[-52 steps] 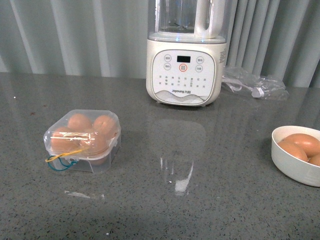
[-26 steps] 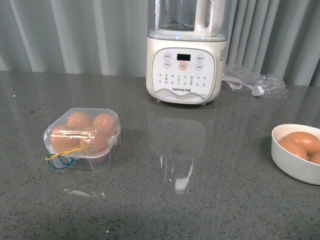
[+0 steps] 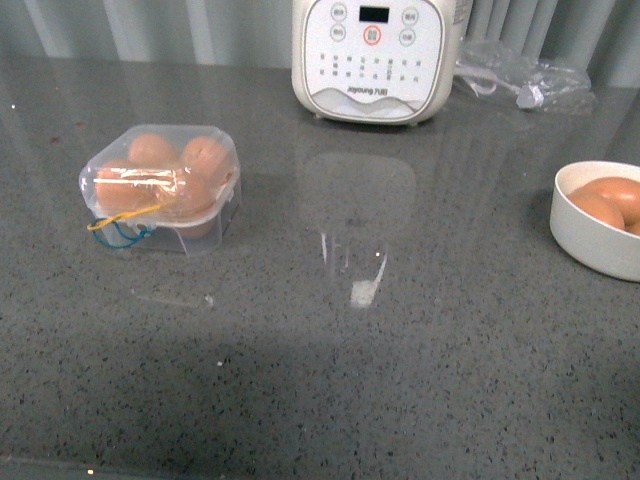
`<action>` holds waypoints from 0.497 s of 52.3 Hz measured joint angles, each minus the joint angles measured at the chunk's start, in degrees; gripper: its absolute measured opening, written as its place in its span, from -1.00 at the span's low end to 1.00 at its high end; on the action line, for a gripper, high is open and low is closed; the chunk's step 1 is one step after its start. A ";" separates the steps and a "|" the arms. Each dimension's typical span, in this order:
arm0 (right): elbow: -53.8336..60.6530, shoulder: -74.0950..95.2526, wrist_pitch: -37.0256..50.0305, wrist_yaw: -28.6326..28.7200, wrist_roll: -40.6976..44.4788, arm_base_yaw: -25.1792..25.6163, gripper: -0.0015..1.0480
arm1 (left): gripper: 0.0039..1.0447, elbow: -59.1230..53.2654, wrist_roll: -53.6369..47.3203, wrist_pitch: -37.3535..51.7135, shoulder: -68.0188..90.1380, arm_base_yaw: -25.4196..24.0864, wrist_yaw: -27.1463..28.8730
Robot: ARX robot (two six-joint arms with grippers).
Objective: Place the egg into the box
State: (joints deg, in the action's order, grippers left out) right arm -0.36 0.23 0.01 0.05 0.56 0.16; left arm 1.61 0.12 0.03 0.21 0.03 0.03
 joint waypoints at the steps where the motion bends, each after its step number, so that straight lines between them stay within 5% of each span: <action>1: 0.00 0.00 0.00 0.00 0.00 0.00 0.86 | 0.88 0.00 0.00 0.00 0.00 0.00 0.00; 26: 0.00 0.00 0.00 0.00 0.00 0.00 0.86 | 0.87 0.00 0.00 0.00 0.00 0.00 0.00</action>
State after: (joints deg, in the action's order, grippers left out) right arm -0.36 0.23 0.01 0.05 0.56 0.16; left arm 1.61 0.12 0.03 0.21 0.03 0.03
